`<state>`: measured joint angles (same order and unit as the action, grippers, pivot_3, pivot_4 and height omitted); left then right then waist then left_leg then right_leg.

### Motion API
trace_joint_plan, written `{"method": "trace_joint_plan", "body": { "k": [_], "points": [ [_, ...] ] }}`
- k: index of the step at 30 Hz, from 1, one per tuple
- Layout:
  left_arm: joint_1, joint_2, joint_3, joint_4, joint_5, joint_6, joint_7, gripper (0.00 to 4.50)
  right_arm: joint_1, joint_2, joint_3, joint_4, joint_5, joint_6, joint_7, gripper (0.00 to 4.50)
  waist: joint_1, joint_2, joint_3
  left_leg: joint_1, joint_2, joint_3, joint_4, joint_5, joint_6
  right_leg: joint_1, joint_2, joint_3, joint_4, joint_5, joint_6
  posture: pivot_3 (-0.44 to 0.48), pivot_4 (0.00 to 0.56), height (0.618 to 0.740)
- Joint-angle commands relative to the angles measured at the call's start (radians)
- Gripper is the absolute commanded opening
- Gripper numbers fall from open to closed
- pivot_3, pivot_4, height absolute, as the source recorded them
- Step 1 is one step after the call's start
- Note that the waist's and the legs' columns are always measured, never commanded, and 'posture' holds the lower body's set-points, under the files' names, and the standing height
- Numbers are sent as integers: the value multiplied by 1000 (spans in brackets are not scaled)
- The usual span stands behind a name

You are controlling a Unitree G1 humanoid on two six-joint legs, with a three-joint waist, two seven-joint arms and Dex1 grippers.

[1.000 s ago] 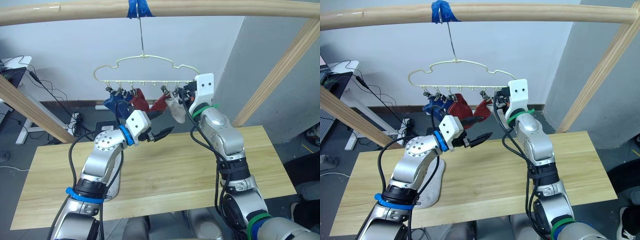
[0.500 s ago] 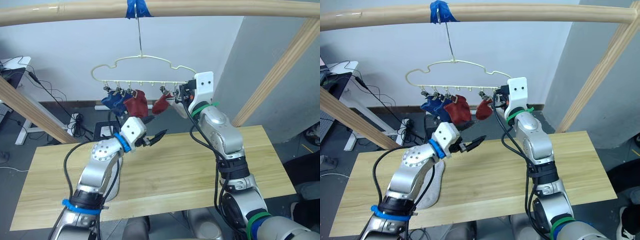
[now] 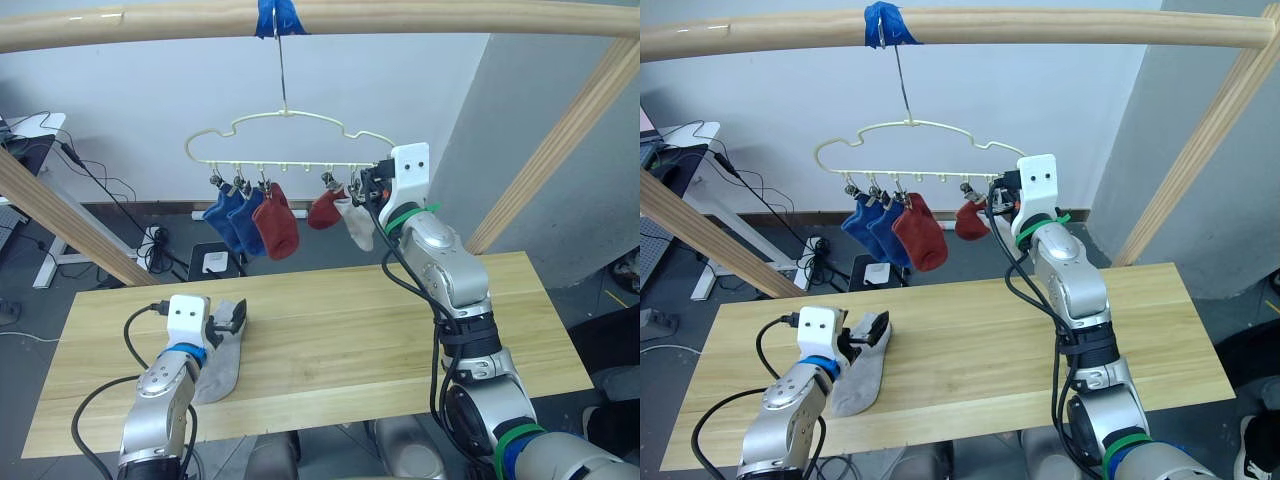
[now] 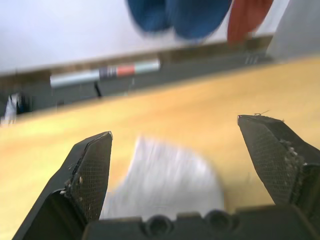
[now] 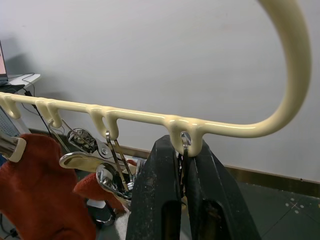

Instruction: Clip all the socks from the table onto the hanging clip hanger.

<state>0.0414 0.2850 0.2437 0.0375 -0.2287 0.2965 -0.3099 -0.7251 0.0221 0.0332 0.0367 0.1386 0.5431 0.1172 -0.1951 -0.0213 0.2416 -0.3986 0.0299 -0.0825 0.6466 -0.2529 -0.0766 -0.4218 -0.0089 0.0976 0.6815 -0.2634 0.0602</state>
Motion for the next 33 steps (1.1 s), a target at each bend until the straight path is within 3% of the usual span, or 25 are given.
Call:
{"method": "trace_joint_plan", "body": {
  "k": [1,8,21,26,33],
  "points": [
    [4,15,15,26,8,21,21,4456,-14,4,9,-34,8,-10,14,0,0,0,0,0,0,0,0,0,0,0,0,0,0,0,0,-186,204,730],
    [-11,39,-25,104,45,75,27,4456,-13,4,11,-40,8,3,23,0,-1,0,0,0,0,0,0,0,0,0,0,0,0,0,0,-189,204,730],
    [-18,57,-61,110,77,87,-1,1460,-15,9,13,-33,9,1,23,0,-1,1,-1,1,0,0,0,0,0,0,0,0,0,0,0,-188,203,730],
    [-29,67,-97,111,88,48,-43,33,-16,8,10,-32,8,-1,20,0,-1,1,-1,1,0,0,0,0,0,0,0,0,0,0,0,-192,202,730],
    [-94,115,-206,88,131,-143,-185,10,-19,2,5,-36,9,2,20,0,-1,1,-1,0,0,0,0,0,0,0,0,0,0,0,0,-199,198,730]
  ]
}}
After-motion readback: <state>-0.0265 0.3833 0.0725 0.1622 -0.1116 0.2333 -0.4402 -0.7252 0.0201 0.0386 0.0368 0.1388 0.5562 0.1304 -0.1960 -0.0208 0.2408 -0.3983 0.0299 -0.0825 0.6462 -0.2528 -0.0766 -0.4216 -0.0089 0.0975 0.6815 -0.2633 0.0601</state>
